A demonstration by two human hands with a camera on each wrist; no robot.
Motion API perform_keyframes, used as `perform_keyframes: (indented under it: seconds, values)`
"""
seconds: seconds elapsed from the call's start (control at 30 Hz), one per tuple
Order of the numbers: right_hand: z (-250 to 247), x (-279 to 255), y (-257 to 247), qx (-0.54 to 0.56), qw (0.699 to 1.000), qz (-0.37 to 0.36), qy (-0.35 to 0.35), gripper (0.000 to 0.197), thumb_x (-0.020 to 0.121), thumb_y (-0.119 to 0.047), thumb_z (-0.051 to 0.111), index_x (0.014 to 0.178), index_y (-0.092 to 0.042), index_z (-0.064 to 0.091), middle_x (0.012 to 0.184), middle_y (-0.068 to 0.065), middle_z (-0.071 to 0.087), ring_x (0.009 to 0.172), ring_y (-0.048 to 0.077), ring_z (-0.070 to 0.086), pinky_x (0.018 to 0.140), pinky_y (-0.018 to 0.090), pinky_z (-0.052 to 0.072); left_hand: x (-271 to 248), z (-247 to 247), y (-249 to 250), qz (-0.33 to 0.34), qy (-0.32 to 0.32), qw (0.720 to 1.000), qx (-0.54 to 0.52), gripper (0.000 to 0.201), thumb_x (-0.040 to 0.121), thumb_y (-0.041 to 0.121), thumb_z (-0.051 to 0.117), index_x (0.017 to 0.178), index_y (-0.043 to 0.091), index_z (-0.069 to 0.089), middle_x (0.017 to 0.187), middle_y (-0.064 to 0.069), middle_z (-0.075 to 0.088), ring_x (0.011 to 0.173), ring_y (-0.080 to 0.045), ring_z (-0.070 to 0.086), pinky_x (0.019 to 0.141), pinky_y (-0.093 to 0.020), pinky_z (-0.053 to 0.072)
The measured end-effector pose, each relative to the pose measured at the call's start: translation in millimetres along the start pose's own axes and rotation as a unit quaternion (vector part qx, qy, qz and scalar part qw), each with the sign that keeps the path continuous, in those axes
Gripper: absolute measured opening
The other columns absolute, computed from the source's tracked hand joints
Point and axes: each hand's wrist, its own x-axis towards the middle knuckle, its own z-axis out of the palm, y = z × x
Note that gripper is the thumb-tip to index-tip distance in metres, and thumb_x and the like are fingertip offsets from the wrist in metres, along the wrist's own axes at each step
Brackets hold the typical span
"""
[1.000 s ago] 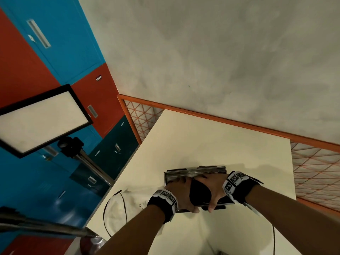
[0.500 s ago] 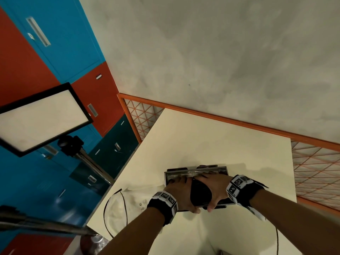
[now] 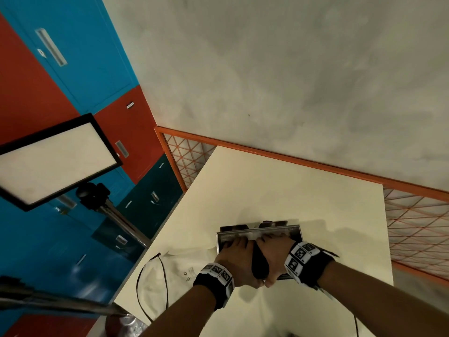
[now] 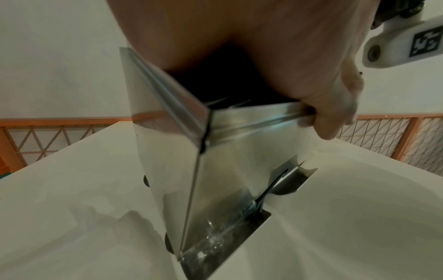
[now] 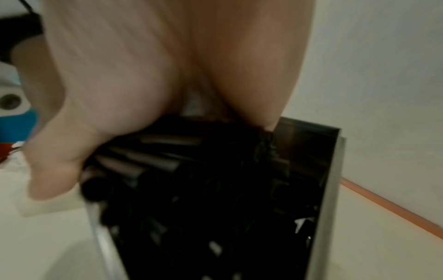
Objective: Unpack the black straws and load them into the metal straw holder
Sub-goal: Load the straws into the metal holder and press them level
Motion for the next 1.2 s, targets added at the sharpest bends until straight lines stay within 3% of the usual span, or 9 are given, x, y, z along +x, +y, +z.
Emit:
perform_keyframes:
  seconds: [0.07,0.23,0.33,0.47,0.63,0.8,0.93,1.07,1.2]
  values:
    - [7.2,-1.3,-2.4,0.012,1.000,0.008,0.021,0.105,0.049,-0.070,0.077,0.131,-0.016,0.043,0.126,0.004,0.055,0.111,0.025,0.057,0.096,0.044,0.049,-1.2,2.2,-0.9,0.004,0.021,1.000,-0.003,0.100,0.061,0.070,0.075,0.140,0.018,0.042,0.135,-0.003,0.053,0.129,-0.027,0.048,0.110,-0.047,0.038]
    - [19.4,-9.8,-2.8,-0.011,0.997,0.013,0.080,0.106,0.056,-0.076,0.068,0.138,-0.015,0.040,0.136,0.005,0.049,0.123,0.028,0.048,0.106,0.049,0.035,-1.4,7.5,-1.5,0.011,0.034,0.999,-0.003,0.088,0.058,0.071,0.075,0.124,0.018,0.050,0.119,-0.001,0.058,0.110,-0.025,0.057,0.098,-0.042,0.048]
    - [19.2,-10.7,-3.8,-0.014,0.997,0.017,0.074,0.109,0.056,-0.078,0.067,0.140,-0.015,0.037,0.139,0.007,0.048,0.127,0.029,0.045,0.110,0.050,0.030,-1.5,8.5,-0.6,0.006,0.035,0.999,-0.012,0.086,0.058,0.073,0.074,0.121,0.019,0.051,0.115,0.000,0.062,0.103,-0.024,0.062,0.092,-0.040,0.051]
    - [11.3,-8.5,-1.0,0.011,0.999,0.016,0.051,0.112,0.050,-0.078,0.069,0.140,-0.018,0.038,0.137,0.005,0.050,0.127,0.029,0.046,0.111,0.050,0.030,-0.2,0.4,1.1,-0.007,0.007,1.000,-0.025,0.089,0.060,0.067,0.079,0.129,0.019,0.049,0.123,-0.001,0.063,0.110,-0.025,0.062,0.095,-0.038,0.049]
    - [5.1,-3.9,3.8,0.105,0.994,0.011,0.012,0.117,0.039,-0.084,0.068,0.136,-0.023,0.041,0.127,0.000,0.059,0.114,0.024,0.058,0.102,0.042,0.047,-1.5,-6.1,1.2,-0.013,-0.006,0.999,-0.041,0.087,0.065,0.061,0.081,0.133,0.018,0.048,0.128,-0.001,0.061,0.117,-0.025,0.060,0.098,-0.037,0.047]
    - [-13.6,-5.5,12.8,0.217,0.975,-0.003,-0.052,0.084,0.056,-0.068,0.082,0.125,-0.029,0.053,0.121,-0.008,0.065,0.111,0.017,0.061,0.098,0.033,0.047,-4.7,-6.8,1.7,-0.004,-0.009,0.999,-0.042,0.091,0.069,0.062,0.076,0.140,0.017,0.040,0.133,-0.002,0.057,0.122,-0.027,0.055,0.101,-0.039,0.047]
    - [-13.8,-2.7,13.6,0.215,0.976,-0.008,-0.038,0.086,0.055,-0.063,0.084,0.127,-0.030,0.050,0.123,-0.009,0.062,0.111,0.015,0.059,0.100,0.030,0.045,-5.3,-2.2,2.4,0.008,0.006,0.999,-0.031,0.096,0.070,0.066,0.071,0.143,0.015,0.037,0.139,-0.005,0.050,0.132,-0.027,0.044,0.111,-0.043,0.037]
    - [-15.3,-0.3,15.2,0.212,0.976,-0.013,-0.039,0.086,0.052,-0.065,0.084,0.123,-0.028,0.052,0.119,-0.008,0.064,0.109,0.017,0.060,0.100,0.035,0.047,-4.1,0.4,-0.1,0.014,0.023,0.999,-0.025,0.096,0.066,0.069,0.072,0.138,0.014,0.041,0.135,-0.004,0.046,0.129,-0.026,0.041,0.111,-0.044,0.036]
    - [-15.3,-5.3,14.7,0.214,0.976,-0.020,-0.026,0.082,0.054,-0.064,0.084,0.122,-0.031,0.053,0.118,-0.011,0.065,0.108,0.014,0.060,0.098,0.031,0.047,-0.3,3.7,-1.2,0.002,0.009,1.000,-0.029,0.106,0.059,0.074,0.071,0.141,0.015,0.037,0.140,-0.007,0.046,0.130,-0.029,0.044,0.114,-0.044,0.033]
